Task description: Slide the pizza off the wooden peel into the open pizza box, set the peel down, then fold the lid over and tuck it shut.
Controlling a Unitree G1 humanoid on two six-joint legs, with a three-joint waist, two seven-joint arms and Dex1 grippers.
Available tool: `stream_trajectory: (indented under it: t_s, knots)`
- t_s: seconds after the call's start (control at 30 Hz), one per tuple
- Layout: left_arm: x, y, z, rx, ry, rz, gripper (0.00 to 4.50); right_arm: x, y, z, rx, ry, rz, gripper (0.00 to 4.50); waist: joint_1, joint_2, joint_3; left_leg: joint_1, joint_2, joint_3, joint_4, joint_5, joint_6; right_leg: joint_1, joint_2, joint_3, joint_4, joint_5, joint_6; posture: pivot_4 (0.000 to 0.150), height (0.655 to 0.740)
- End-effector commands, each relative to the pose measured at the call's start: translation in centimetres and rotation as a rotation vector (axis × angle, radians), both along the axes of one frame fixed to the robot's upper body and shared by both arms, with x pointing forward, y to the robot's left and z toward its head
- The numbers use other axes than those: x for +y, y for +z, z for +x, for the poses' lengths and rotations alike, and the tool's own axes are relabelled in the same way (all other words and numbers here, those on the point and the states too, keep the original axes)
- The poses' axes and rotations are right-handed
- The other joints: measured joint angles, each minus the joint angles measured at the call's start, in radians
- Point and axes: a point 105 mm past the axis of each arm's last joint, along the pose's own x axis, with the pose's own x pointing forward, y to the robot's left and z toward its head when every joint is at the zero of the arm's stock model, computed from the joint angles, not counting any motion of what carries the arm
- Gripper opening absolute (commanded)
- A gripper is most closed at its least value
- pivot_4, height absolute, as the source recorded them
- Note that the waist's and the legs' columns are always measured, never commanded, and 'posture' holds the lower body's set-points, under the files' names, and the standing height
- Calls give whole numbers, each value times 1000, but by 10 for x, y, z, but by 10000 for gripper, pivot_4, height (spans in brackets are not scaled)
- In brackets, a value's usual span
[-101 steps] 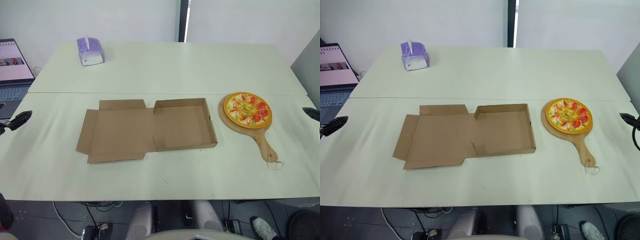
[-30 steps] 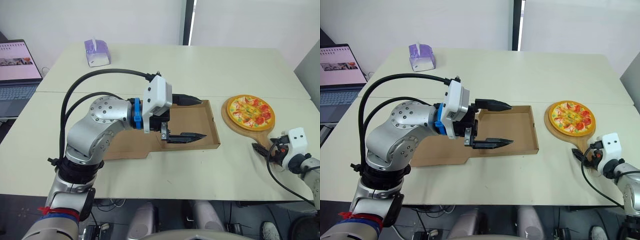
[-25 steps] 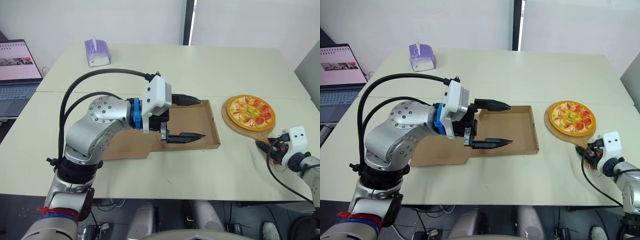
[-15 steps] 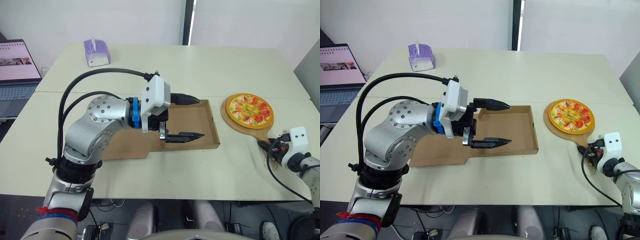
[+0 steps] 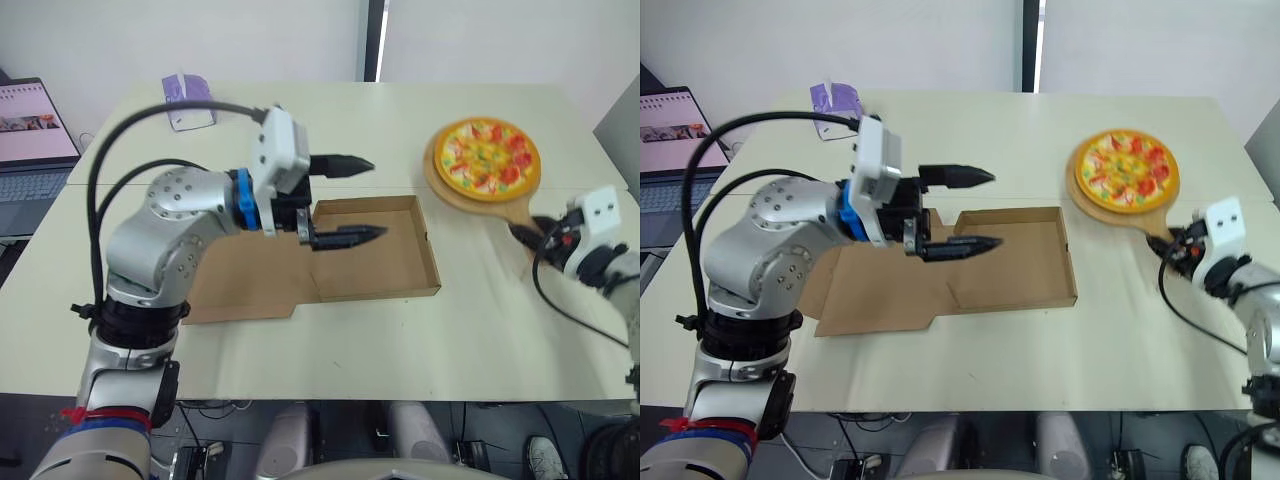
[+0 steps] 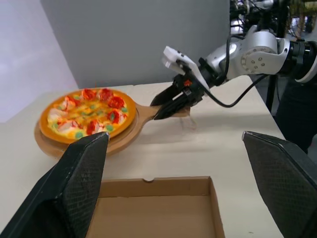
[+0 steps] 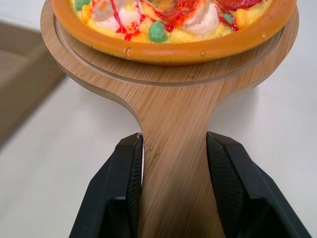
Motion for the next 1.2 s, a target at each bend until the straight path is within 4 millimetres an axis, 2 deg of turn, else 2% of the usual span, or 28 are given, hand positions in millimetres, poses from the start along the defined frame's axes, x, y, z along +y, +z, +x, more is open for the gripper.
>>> stream_trajectory:
  t_s: [0.03,0.2,0.43,0.57,0.77,1.2]
  knots:
    - [15,17,2,-17,32,-25,45000,19,32,6,-91,130,-60,16187,2,-1,1,0,0,-1,-1,0,0,0,0,-1,0,0,0,1500,7400]
    - [38,24,7,3,99,6,45000,39,42,18,-121,270,-160,16187,5,-4,3,-1,0,-1,-2,-1,1,-1,-1,-1,-1,0,0,1500,7400]
    - [62,18,0,42,176,67,45000,56,41,30,-193,399,-211,16187,11,-4,3,-18,-2,-1,1,1,-3,-17,-4,-2,-1,1,0,1500,7400]
    - [65,18,-3,42,203,72,45000,63,38,32,-237,452,-183,16187,11,-5,4,-20,-1,-3,1,1,-3,-18,-4,-3,-1,1,0,1500,7400]
    - [64,19,-8,48,203,66,45000,67,28,37,-278,499,-235,16187,12,-5,4,-20,-2,-2,3,1,-3,-17,-5,-3,0,2,1,1500,7400]
    - [79,21,-12,47,234,106,45000,67,21,37,-319,550,-312,16187,9,-5,4,-19,-2,-2,3,1,-3,-17,-5,-2,1,3,0,1500,7400]
